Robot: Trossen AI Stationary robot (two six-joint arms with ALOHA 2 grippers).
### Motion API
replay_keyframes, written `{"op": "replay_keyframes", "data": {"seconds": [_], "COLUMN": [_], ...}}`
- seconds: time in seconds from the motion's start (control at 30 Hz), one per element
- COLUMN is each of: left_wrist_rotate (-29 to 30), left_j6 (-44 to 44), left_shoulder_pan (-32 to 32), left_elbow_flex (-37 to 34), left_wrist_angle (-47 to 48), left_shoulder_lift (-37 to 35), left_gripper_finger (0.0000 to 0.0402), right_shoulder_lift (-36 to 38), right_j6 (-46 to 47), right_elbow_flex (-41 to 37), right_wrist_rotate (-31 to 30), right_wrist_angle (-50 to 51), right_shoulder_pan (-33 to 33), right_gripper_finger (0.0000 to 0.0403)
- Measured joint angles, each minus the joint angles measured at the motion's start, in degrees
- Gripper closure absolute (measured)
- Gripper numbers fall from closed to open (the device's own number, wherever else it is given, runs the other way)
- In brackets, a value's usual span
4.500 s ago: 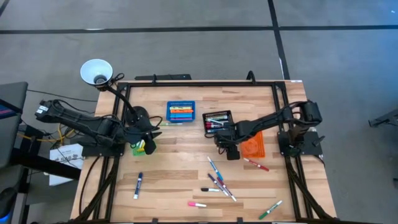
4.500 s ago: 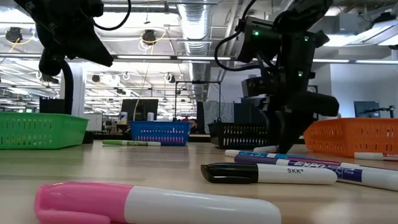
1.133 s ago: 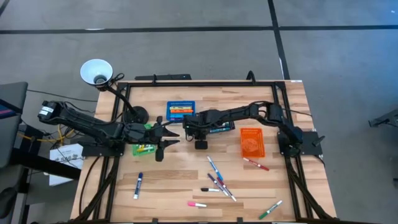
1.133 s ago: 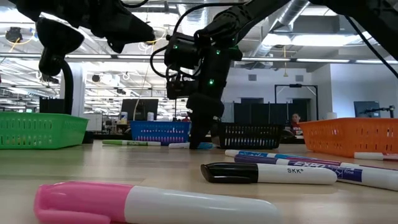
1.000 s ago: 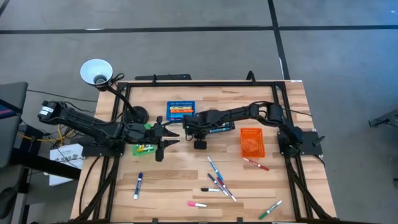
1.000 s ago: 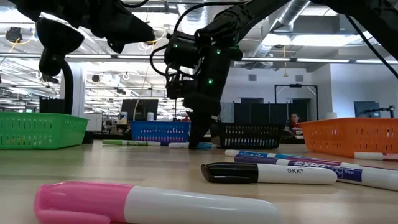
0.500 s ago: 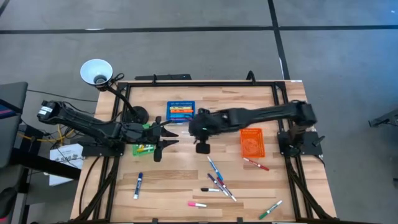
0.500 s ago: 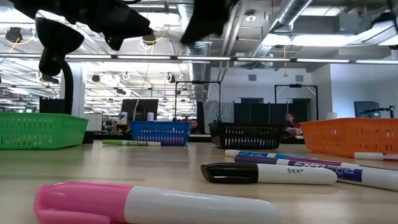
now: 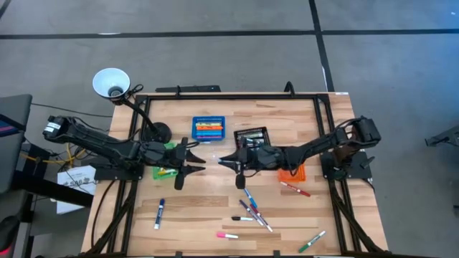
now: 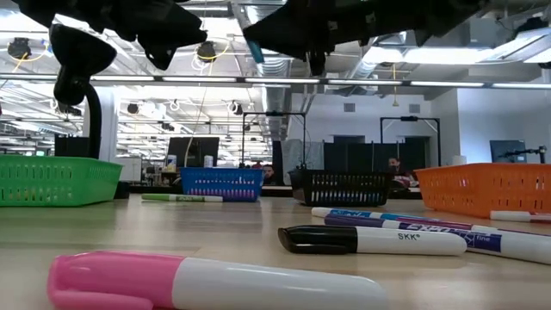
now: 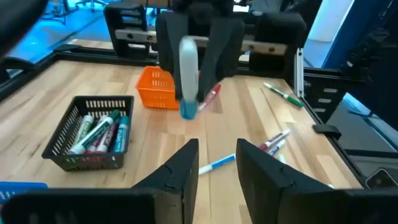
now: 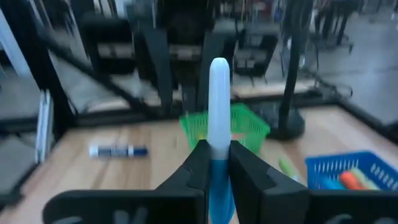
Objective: Pick & Place Markers
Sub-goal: Put the light blue highlighter pen into the green basket
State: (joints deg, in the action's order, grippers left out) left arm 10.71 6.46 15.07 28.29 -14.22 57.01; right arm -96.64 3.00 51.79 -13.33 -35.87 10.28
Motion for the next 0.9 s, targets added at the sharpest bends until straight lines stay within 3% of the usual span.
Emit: {"op": "replay_keyframes", "data": {"seconds": [0.13,0.27,0.4,0.6,0.9], "left_wrist_rotate": [0.34,0.8,1.38,1.7,-2.39], "left_j6": [-0.05,-0.15,-0.16,-0.17,-0.25], "left_shoulder_pan": [-0.04,-0.04,-0.04,-0.04,0.31], "left_elbow_flex": [0.0,0.0,0.0,0.0,-0.39], "left_wrist_angle": [-1.53,-4.8,-5.62,-9.99,-10.2], "left_shoulder_lift": [0.0,0.02,0.37,3.69,2.52], "left_gripper_finger": [0.0298,0.0298,0.0298,0.0298,0.0298], "right_shoulder_lift": [0.01,-0.72,-1.78,-6.83,-9.51], "right_j6": [-0.41,-0.43,-0.33,-0.04,-1.44], "right_elbow_flex": [-0.32,-0.18,0.15,4.36,6.71], "right_wrist_rotate": [1.25,1.43,1.78,1.57,1.98], "right_wrist_angle": [-7.4,-7.7,-11.73,-11.09,-11.86], "right_shoulder_pan": [0.21,0.64,1.14,1.25,1.36], "right_gripper_finger": [0.0367,0.0347,0.0353,0.0371,0.035]}}
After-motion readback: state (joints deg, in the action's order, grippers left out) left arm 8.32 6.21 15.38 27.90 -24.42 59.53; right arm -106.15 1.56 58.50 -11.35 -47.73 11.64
